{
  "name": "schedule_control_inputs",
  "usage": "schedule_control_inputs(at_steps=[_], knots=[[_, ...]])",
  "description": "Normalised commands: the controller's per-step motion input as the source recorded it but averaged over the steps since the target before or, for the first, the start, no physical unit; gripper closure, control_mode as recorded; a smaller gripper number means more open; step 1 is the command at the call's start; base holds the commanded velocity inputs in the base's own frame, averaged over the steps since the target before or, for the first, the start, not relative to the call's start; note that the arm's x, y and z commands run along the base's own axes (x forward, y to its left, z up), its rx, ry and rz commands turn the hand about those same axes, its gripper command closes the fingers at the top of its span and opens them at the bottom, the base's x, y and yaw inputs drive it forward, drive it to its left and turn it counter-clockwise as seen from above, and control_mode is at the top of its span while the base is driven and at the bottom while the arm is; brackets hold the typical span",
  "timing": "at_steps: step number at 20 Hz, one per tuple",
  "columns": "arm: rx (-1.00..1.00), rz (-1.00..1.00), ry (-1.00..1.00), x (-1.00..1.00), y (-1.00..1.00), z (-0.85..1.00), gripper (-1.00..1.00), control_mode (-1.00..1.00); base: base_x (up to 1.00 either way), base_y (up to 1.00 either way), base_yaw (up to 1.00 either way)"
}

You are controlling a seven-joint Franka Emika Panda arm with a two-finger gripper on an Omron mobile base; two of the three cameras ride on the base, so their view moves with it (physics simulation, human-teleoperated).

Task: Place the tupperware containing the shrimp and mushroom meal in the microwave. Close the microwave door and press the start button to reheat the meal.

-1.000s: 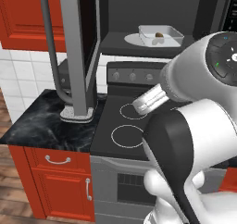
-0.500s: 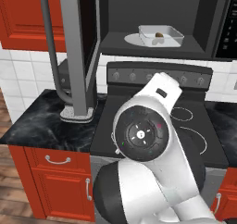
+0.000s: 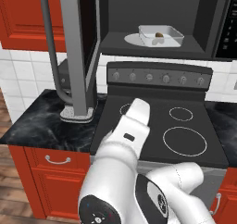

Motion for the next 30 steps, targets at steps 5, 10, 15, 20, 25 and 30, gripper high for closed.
schedule_control_inputs(at_steps=[5,10,15,20,25,30], knots=[[-0.09,0.0,-0.07,0.0,0.67,0.19,-1.0,-1.0,0.0,0.0,0.0],[-0.09,0.0,0.0,0.0,0.75,0.18,-1.0,-1.0,0.0,0.0,0.0],[-0.09,0.0,0.0,0.0,0.73,0.14,-1.0,-1.0,0.0,0.0,0.0],[-0.1,0.0,0.0,0.11,0.66,0.02,-1.0,-1.0,0.0,0.0,0.0],[-0.09,0.0,0.02,0.44,0.49,0.0,-1.0,-1.0,0.0,0.0,0.0],[-0.06,-0.01,0.03,0.56,0.32,0.0,-1.0,-1.0,0.0,0.0,0.0]])
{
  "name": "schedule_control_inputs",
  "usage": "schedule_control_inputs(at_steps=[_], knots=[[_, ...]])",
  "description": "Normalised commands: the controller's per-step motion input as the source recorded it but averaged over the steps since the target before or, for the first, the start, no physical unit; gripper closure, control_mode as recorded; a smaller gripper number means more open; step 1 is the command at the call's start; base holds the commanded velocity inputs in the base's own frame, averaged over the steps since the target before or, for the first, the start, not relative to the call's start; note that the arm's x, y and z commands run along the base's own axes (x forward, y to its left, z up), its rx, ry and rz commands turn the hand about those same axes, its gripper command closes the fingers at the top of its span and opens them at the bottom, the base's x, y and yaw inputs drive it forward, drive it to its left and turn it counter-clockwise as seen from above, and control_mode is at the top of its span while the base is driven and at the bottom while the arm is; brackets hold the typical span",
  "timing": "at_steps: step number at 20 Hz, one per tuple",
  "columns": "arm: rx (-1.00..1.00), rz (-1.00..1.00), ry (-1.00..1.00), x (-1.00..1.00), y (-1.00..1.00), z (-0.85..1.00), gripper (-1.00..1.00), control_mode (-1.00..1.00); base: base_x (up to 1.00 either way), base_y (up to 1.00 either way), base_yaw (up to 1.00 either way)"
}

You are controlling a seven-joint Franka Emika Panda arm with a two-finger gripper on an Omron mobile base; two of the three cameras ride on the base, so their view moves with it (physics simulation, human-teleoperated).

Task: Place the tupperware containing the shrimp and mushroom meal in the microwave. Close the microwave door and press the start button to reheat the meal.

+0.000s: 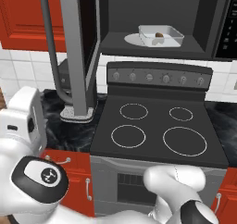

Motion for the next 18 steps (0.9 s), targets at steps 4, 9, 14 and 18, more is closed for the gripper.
schedule_control_inputs(at_steps=[4,9,14,18], knots=[[-0.05,-0.03,0.03,0.58,0.18,0.0,-1.0,-1.0,0.0,0.0,0.0],[-0.07,-0.04,0.03,0.57,0.22,0.0,-1.0,-1.0,0.0,0.0,0.0],[-0.09,-0.07,0.02,0.59,0.24,0.0,-1.0,-1.0,0.0,0.0,0.0],[-0.09,-0.13,0.0,0.46,0.1,0.0,-1.0,-1.0,0.0,0.0,0.0]])
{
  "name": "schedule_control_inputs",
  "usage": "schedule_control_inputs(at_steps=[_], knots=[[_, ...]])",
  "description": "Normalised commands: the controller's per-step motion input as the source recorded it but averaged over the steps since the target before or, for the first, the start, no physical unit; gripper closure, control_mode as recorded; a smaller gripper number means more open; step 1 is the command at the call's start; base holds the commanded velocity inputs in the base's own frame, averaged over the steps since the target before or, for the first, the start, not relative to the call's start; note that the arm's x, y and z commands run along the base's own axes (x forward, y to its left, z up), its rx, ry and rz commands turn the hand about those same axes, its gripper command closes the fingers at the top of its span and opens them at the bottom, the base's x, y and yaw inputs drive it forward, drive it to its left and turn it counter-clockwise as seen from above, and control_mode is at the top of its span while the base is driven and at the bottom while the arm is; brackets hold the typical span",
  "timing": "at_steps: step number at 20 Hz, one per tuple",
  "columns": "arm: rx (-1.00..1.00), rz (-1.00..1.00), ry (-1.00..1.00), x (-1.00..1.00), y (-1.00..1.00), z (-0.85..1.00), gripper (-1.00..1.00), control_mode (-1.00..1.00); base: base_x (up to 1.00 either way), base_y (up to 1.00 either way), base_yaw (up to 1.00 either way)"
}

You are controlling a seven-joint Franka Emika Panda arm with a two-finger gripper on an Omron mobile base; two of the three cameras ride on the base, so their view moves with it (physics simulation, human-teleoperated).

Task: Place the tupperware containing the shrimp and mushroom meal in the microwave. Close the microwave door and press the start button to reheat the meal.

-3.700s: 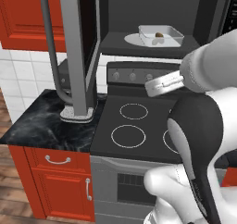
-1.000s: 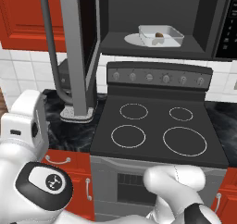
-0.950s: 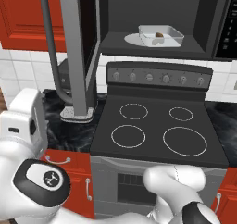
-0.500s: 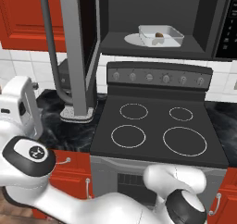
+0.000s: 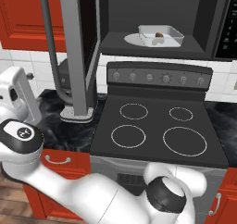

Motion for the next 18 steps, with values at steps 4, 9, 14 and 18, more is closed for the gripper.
schedule_control_inputs(at_steps=[4,9,14,18], knots=[[-0.06,-0.25,0.0,0.09,-0.14,0.0,-1.0,-1.0,0.0,0.0,0.0],[-0.02,-0.28,0.0,-0.02,-0.5,0.08,-1.0,-1.0,0.0,0.0,0.0],[0.0,-0.24,0.0,-0.22,-0.7,0.21,-1.0,-1.0,0.0,0.0,0.0],[0.0,-0.23,-0.01,-0.34,-0.85,0.27,-1.0,-1.0,0.0,0.0,0.0]])
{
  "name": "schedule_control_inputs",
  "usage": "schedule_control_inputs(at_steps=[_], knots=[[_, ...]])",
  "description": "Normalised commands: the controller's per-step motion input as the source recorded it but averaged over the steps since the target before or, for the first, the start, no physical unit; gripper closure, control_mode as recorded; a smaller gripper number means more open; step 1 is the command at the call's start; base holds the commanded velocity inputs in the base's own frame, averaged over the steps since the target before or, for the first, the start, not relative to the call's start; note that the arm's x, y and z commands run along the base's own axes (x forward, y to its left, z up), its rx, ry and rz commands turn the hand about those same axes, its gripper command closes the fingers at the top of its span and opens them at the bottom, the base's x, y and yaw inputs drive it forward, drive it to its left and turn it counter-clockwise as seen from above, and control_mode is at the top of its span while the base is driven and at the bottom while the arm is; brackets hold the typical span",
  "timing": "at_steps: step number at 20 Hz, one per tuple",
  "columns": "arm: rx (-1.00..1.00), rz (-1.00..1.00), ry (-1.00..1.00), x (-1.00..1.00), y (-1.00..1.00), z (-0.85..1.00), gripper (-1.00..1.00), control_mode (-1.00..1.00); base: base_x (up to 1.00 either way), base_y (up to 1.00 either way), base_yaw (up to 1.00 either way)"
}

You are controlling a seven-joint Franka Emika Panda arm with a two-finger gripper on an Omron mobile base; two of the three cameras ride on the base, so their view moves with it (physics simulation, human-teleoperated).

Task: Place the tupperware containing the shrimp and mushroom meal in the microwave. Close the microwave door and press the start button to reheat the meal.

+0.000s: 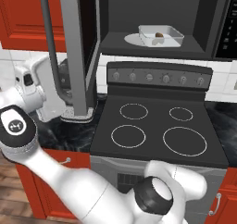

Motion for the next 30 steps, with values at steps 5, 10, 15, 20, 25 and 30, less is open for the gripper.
schedule_control_inputs(at_steps=[5,10,15,20,25,30], knots=[[0.0,-0.21,-0.01,-0.41,-0.94,0.25,-1.0,-1.0,0.0,0.0,0.0],[0.0,-0.2,-0.01,-0.47,-1.0,0.06,-1.0,-1.0,0.0,0.0,0.0],[0.01,-0.19,0.0,-0.41,-1.0,0.0,-1.0,-1.0,0.0,0.0,0.0],[0.02,-0.17,0.0,-0.31,-1.0,0.0,-1.0,-1.0,0.0,0.0,0.0],[0.02,-0.11,0.0,-0.08,-1.0,0.01,-1.0,-1.0,0.0,0.0,0.0],[0.02,-0.01,0.0,0.03,-0.86,0.12,-1.0,-1.0,0.0,0.0,0.0]])
